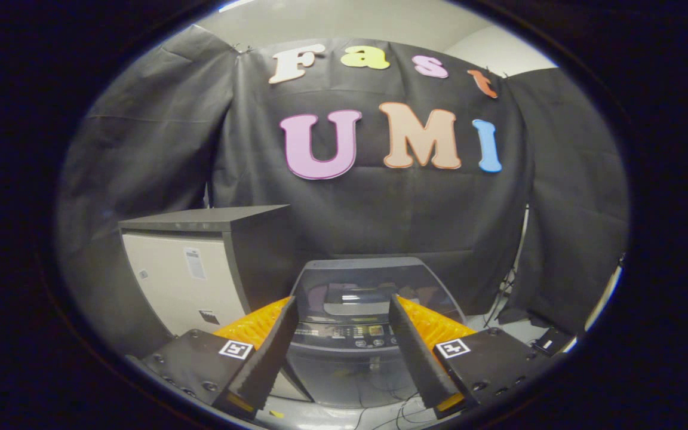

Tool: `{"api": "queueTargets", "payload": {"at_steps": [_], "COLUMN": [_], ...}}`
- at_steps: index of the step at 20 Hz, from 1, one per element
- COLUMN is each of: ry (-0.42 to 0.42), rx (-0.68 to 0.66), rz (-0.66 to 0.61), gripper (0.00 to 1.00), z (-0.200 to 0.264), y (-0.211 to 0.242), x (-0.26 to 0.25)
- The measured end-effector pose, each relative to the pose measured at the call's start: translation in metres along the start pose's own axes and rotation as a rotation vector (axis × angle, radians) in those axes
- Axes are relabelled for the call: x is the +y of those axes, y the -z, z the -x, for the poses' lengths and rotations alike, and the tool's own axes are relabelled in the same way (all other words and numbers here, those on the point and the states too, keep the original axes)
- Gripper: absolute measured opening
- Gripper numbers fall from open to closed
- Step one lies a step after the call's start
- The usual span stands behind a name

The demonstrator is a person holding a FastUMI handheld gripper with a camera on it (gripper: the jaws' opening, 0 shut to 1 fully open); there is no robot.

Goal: Put the clothes into the washing machine and then close the washing machine lid.

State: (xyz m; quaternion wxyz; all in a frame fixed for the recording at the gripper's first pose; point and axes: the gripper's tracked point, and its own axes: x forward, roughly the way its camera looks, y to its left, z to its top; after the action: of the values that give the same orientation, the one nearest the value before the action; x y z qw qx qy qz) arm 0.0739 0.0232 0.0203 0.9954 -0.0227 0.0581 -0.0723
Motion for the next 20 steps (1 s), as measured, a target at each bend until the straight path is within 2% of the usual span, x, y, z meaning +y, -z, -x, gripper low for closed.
{"api": "queueTargets", "payload": {"at_steps": [3, 6, 10, 20], "ry": [-0.003, -0.003, 0.056, 0.020], "rx": [-0.046, -0.048, -0.102, -0.165], "rz": [-0.008, 0.039, 0.099, 0.141], "gripper": [0.95, 0.95, 0.95, 0.97], "z": [0.020, 0.035, 0.046, 0.048], "y": [-0.004, 0.004, 0.005, 0.007], "x": [-0.008, -0.012, -0.022, -0.004]}}
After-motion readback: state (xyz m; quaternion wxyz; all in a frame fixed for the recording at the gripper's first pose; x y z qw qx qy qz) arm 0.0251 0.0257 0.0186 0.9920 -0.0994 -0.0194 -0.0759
